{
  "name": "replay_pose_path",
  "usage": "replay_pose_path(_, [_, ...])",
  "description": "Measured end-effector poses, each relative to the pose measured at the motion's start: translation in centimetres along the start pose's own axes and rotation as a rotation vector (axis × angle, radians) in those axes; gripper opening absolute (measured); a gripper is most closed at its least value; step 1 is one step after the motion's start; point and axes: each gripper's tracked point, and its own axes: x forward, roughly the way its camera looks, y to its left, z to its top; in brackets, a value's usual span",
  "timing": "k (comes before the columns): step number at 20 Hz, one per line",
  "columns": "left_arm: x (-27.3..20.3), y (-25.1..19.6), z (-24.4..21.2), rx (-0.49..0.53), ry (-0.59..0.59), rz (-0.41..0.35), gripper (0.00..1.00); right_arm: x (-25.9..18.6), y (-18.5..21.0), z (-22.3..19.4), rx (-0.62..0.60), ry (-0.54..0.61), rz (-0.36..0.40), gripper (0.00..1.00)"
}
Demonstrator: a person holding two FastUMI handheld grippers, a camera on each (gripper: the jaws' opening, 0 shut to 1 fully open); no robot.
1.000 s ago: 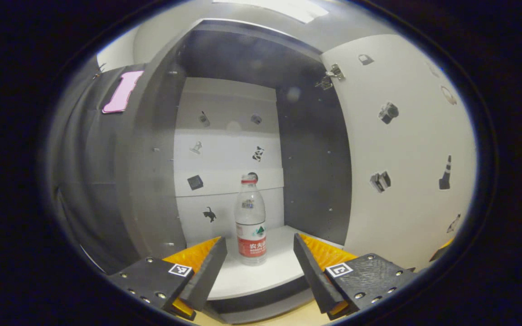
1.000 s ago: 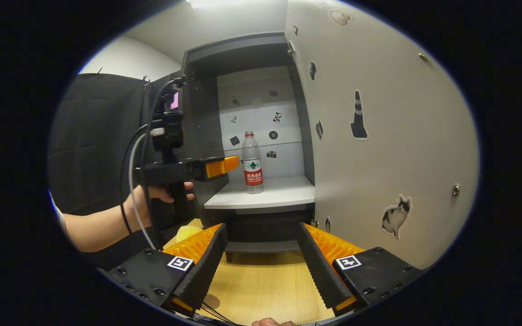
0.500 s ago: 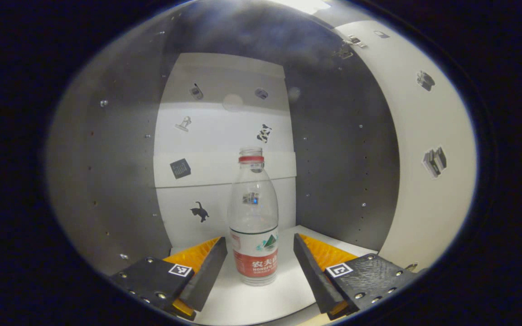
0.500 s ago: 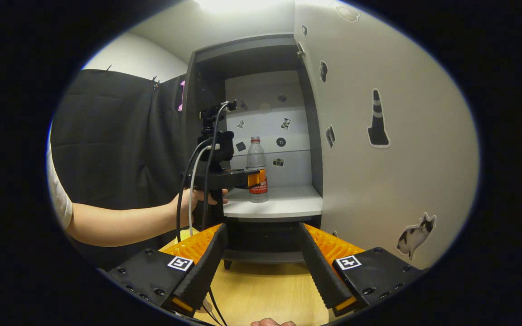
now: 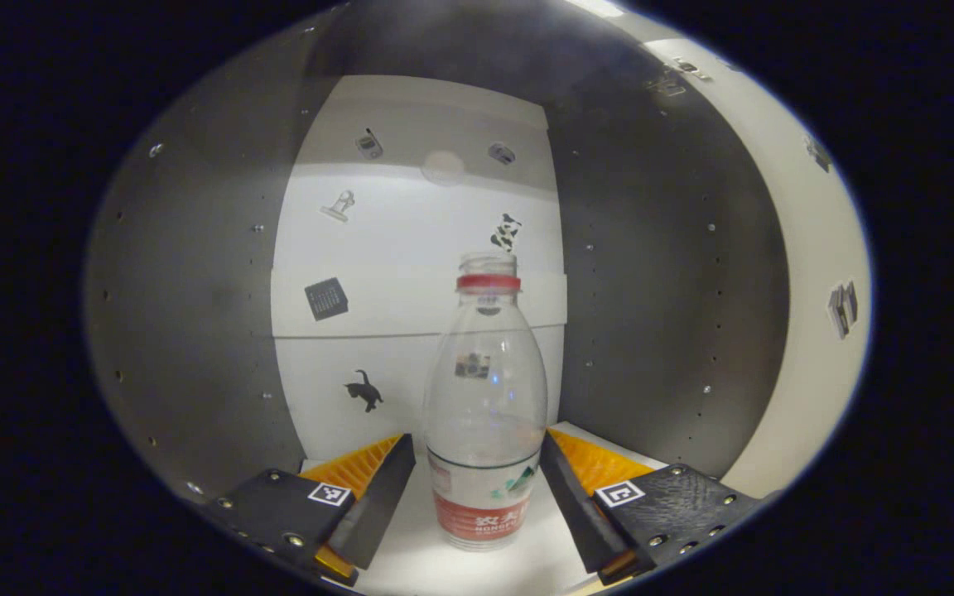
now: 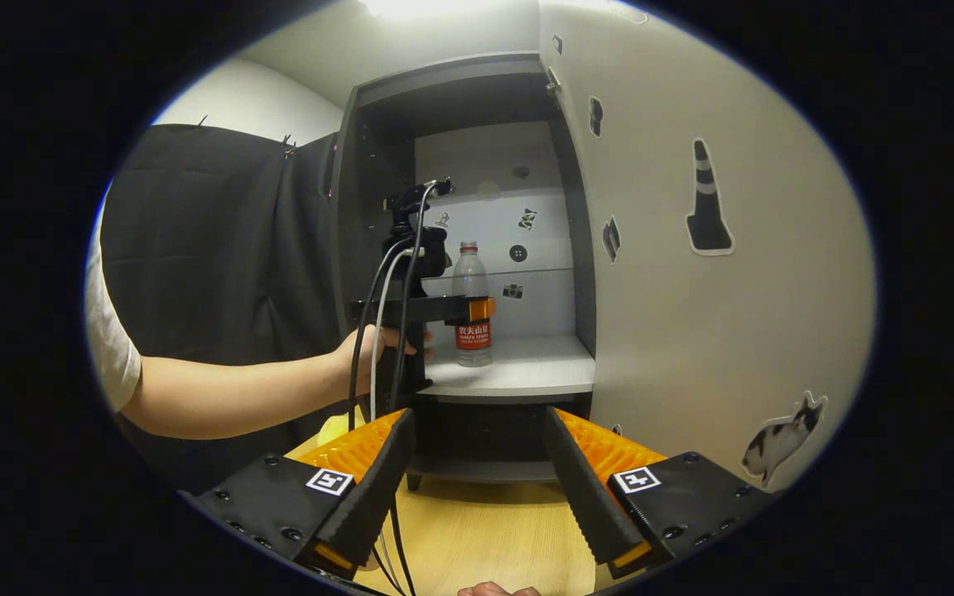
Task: Open the cabinet door with the right hand, grasp the bottle in the cabinet with the left hand and place it on the coaster, then close the cabinet door with the right hand.
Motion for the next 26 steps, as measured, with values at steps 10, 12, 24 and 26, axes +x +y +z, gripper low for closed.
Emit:
replay_pose_path(10, [-1.2, -0.1, 0.9, 0.018, 0.002, -0.029, 0.74, -0.1, 0.0, 0.5, 0.009, -0.016, -0.009, 0.98])
replay_pose_path(12, [-2.4, -0.1, 1.4, 0.001, -0.007, -0.038, 0.76, -0.4, -0.1, 0.6, 0.013, -0.021, -0.019, 0.98])
replay_pose_path(24, [-19.1, -2.8, 4.0, 0.037, -0.037, -0.112, 0.74, -2.3, -1.1, 0.8, 0.002, -0.046, -0.074, 0.98])
replay_pose_path(26, [-22.3, -1.8, 3.1, 0.029, -0.026, -0.088, 0.75, -2.7, -0.1, 0.6, 0.001, -0.049, -0.06, 0.98])
